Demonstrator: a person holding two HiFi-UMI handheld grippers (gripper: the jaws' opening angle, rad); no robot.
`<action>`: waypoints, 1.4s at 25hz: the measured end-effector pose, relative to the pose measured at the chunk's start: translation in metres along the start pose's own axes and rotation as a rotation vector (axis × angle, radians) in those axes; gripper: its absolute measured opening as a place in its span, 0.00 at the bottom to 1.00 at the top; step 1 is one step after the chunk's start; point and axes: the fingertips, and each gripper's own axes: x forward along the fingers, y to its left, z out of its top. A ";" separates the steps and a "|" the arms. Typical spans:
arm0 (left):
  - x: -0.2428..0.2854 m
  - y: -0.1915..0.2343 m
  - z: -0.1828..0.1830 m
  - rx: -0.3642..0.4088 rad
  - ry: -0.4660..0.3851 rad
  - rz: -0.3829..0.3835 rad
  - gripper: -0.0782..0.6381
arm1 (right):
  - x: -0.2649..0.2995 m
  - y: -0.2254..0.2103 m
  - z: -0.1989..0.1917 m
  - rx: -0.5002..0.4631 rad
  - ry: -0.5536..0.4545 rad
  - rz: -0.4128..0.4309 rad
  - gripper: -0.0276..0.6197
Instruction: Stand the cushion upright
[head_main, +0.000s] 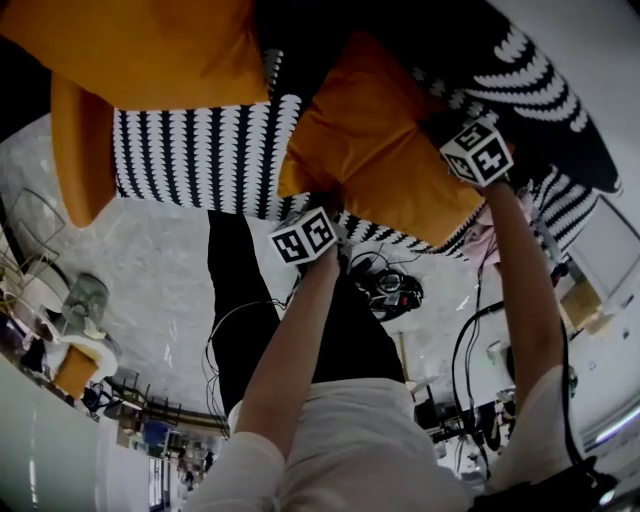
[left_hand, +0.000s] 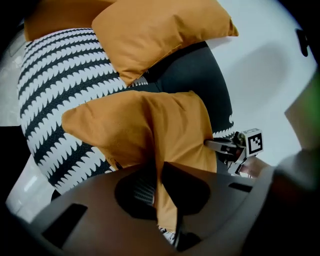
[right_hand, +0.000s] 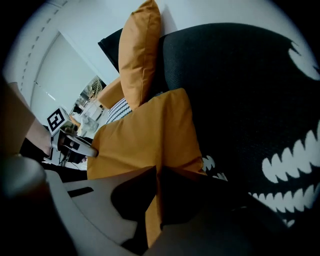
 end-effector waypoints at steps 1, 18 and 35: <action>-0.004 -0.004 -0.001 0.014 0.005 -0.007 0.15 | -0.006 0.001 -0.001 0.013 -0.015 -0.005 0.10; -0.115 -0.101 0.055 0.414 -0.015 -0.084 0.13 | -0.141 0.046 0.016 0.312 -0.399 -0.105 0.10; -0.163 -0.265 0.218 1.050 -0.080 -0.222 0.13 | -0.220 0.051 0.066 0.622 -0.950 -0.195 0.10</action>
